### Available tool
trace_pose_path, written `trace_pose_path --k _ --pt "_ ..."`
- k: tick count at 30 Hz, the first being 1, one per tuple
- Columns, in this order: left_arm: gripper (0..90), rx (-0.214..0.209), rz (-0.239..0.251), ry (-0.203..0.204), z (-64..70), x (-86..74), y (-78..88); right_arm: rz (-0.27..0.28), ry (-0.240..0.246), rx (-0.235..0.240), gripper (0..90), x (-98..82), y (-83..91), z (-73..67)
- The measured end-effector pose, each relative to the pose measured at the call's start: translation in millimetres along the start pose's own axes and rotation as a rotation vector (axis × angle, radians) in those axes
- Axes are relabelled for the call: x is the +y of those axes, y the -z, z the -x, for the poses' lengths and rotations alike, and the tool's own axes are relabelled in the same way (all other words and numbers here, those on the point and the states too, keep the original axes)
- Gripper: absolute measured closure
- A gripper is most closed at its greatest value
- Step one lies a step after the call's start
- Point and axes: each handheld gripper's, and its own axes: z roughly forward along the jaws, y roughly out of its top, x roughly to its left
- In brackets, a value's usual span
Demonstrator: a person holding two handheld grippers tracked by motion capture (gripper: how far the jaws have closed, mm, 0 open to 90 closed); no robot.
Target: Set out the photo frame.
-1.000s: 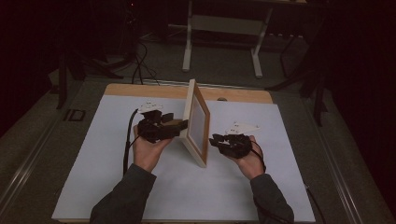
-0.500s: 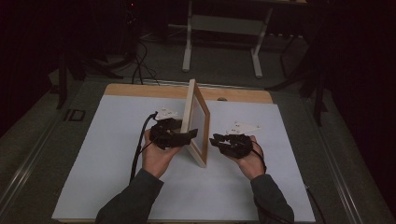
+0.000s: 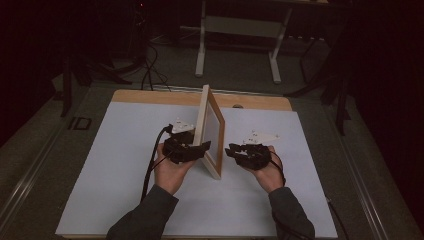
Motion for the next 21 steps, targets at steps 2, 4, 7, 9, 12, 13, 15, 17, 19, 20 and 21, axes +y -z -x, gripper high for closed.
trace_pose_path --k 2,4,7,9,12,13,15,17,19,20,21 --pt "47.9 0.002 -0.001 0.000 0.1 0.0 0.0 0.002 -0.002 -0.001 71.0 0.3 0.6 0.0" --pt "48.7 0.008 0.003 0.003 0.1 -0.4 0.2 0.006 0.000 -0.001 70.9 0.5 1.4 0.4" --pt "50.3 0.021 0.005 0.007 -1.4 -0.7 1.4 0.006 0.000 -0.006 70.8 0.4 3.2 1.2" --pt "52.1 0.027 0.007 0.008 -1.7 -0.6 1.8 0.005 -0.003 -0.008 70.8 0.2 4.0 1.7" --pt "54.6 0.039 0.002 0.007 -5.0 0.2 3.3 0.003 0.000 -0.010 69.9 -0.4 5.6 3.2" --pt "55.1 0.040 0.002 0.010 -5.6 0.3 3.5 0.003 0.004 -0.011 69.8 -0.5 5.6 3.4" --pt "56.2 0.044 0.000 0.011 -7.5 0.4 4.3 0.002 0.006 -0.012 69.8 -0.6 5.7 3.5" --pt "57.4 0.048 0.003 0.016 -9.2 0.4 4.8 0.000 0.006 -0.012 69.8 -0.8 5.8 3.5" --pt "58.6 0.053 0.000 0.015 -11.3 0.6 5.7 -0.002 0.006 -0.016 69.8 -0.9 5.5 3.1" --pt "59.4 0.057 -0.001 0.018 -13.5 0.9 6.5 -0.005 0.008 -0.017 69.8 -1.0 5.1 2.6" --pt "60.0 0.059 -0.004 0.018 -14.7 1.1 7.2 -0.005 0.008 -0.017 69.5 -1.1 4.9 2.6"
